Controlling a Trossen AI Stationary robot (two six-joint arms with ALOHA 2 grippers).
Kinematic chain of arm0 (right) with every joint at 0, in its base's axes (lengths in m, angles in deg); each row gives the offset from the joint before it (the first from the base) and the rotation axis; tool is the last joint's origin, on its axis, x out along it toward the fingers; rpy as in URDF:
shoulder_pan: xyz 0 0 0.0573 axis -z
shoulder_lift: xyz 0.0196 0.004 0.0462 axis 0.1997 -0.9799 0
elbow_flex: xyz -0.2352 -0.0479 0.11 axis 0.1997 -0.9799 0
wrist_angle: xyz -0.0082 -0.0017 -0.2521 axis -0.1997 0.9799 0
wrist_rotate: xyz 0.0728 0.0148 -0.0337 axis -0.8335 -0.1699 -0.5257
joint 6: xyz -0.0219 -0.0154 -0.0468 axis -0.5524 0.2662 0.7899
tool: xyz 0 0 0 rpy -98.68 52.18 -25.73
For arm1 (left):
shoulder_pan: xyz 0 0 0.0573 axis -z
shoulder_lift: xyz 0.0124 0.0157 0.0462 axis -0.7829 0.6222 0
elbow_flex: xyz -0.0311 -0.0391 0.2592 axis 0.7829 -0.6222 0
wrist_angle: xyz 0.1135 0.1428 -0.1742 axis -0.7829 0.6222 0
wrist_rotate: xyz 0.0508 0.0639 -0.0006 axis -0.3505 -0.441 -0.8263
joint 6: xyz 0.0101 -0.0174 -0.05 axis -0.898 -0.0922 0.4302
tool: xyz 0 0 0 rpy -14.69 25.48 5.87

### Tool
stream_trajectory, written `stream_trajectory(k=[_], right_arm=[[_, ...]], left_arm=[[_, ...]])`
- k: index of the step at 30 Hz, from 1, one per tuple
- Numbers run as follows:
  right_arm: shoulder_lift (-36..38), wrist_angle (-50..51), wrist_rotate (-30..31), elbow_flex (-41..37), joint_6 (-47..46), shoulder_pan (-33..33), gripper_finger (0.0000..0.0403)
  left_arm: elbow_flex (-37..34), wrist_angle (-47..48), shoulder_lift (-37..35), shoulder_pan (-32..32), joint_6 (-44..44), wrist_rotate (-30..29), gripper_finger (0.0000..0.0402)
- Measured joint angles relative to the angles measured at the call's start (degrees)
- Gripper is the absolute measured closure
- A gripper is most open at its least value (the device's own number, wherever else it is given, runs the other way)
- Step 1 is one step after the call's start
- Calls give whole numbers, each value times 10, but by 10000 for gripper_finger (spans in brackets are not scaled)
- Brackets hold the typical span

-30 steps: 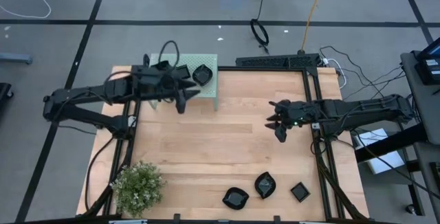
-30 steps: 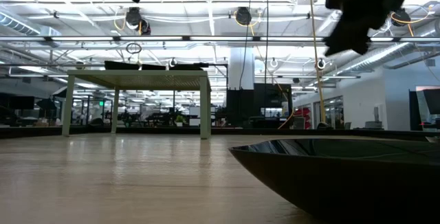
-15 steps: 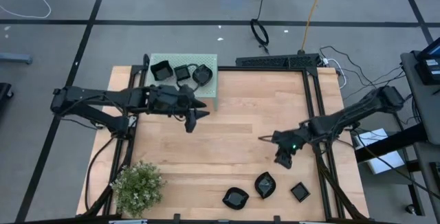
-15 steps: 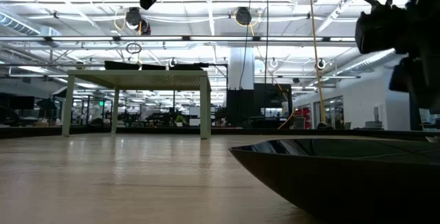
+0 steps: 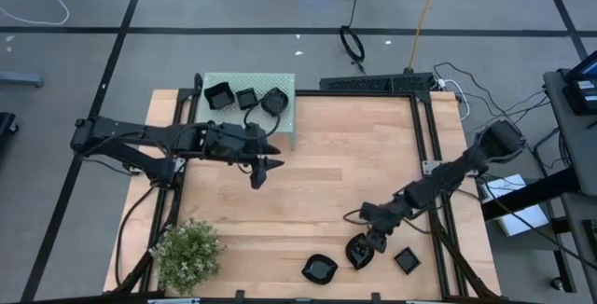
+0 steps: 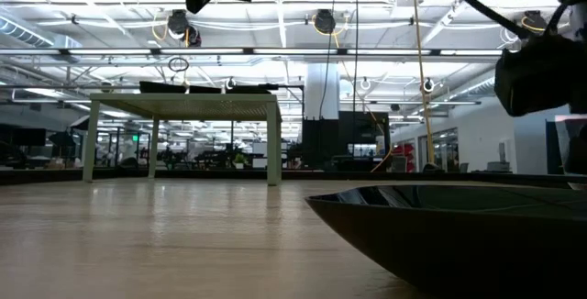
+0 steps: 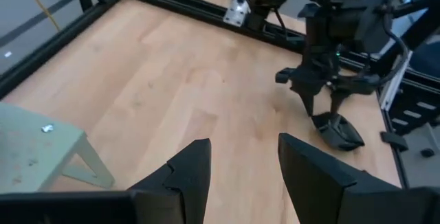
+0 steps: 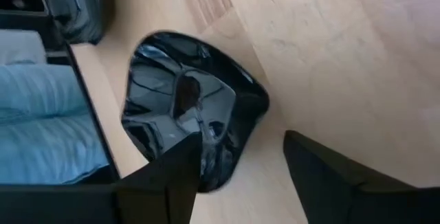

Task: Pick & Place Mini shaped plates
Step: Move the right leaf shaped plate to the center of the table

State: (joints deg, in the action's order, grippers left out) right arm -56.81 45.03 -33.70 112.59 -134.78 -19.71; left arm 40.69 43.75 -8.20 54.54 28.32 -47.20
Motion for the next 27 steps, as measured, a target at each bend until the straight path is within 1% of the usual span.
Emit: stream_trajectory(k=[5, 8, 11, 16, 17, 21, 22, 27], right_arm=[[-34, -41, -1, 0, -12, -1, 216], [-40, -59, 9, 0, -9, -4, 242], [-41, -62, 12, 0, 1, -4, 286], [-44, -71, 14, 0, 3, -4, 382], [-44, -72, 14, 0, 3, -3, 392], [-43, -85, 19, 0, 19, 11, 395], [-43, -91, 29, 0, 25, 19, 398], [-43, -135, 82, 0, 77, 89, 402]], left_arm=[[0, 8, 0, 15, -14, 0, 229], [0, 8, 0, 20, -14, 0, 229], [0, 7, 0, 24, -11, 1, 229], [0, 7, 0, 35, -11, 1, 229], [0, 7, 0, 37, -11, 1, 229], [0, 3, 0, 46, -11, 1, 229], [0, 0, 0, 48, -10, 1, 229], [0, -15, 0, 57, -9, 0, 229]])
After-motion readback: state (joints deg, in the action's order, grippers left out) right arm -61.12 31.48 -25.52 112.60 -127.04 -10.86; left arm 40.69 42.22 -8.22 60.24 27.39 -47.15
